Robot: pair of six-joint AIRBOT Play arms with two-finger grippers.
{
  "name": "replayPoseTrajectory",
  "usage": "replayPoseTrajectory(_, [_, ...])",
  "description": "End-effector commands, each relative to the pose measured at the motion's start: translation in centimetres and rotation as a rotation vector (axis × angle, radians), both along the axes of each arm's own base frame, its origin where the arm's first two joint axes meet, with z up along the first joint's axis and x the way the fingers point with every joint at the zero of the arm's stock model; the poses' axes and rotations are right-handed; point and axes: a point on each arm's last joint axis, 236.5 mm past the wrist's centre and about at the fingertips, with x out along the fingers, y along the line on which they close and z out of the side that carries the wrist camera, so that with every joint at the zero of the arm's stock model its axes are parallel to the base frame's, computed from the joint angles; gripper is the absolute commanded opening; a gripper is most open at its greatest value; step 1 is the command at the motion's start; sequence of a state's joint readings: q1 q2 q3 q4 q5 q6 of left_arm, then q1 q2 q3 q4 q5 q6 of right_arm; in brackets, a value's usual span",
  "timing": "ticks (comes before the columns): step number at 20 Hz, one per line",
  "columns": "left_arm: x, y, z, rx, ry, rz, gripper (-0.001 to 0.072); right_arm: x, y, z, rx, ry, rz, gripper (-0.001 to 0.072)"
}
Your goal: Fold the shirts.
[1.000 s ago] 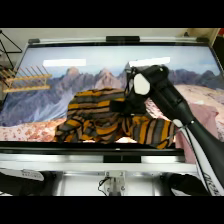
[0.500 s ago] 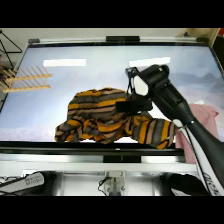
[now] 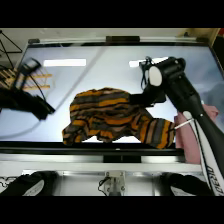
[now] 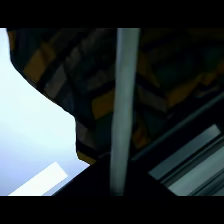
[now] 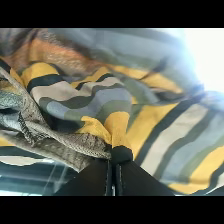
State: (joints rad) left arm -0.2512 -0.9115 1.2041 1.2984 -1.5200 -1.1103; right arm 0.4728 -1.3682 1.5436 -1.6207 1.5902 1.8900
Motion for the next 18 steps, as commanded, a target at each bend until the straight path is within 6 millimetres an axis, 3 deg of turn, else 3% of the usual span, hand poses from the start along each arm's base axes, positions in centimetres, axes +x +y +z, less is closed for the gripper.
replayPoseTrajectory(1, [-8.4, -0.4, -3.1, 0.144, 0.060, -0.142, 0.0045, 0.8, -1.5, 0.1, -0.015, -0.010, 0.053, 0.0056])
replayPoseTrajectory(4, [-12.3, 0.8, -4.3, 0.190, 0.131, -0.146, 0.0045, 1.0, -1.5, 0.1, -0.020, -0.018, 0.087, 0.0056])
replayPoseTrajectory(6, [-13.2, 0.9, -4.7, 0.189, 0.136, -0.155, 0.0045, 1.2, -1.2, 0.2, -0.007, -0.028, 0.090, 0.0056])
replayPoseTrajectory(10, [-15.6, -1.5, -5.2, 0.121, 0.221, -0.222, 0.0045, 0.9, -0.4, 0.1, 0.023, -0.018, 0.109, 0.0056])
replayPoseTrajectory(18, [-16.5, -0.8, -4.7, 0.108, 0.199, -0.233, 0.0044, 0.9, -0.4, 0.1, 0.025, -0.015, 0.109, 0.0056])
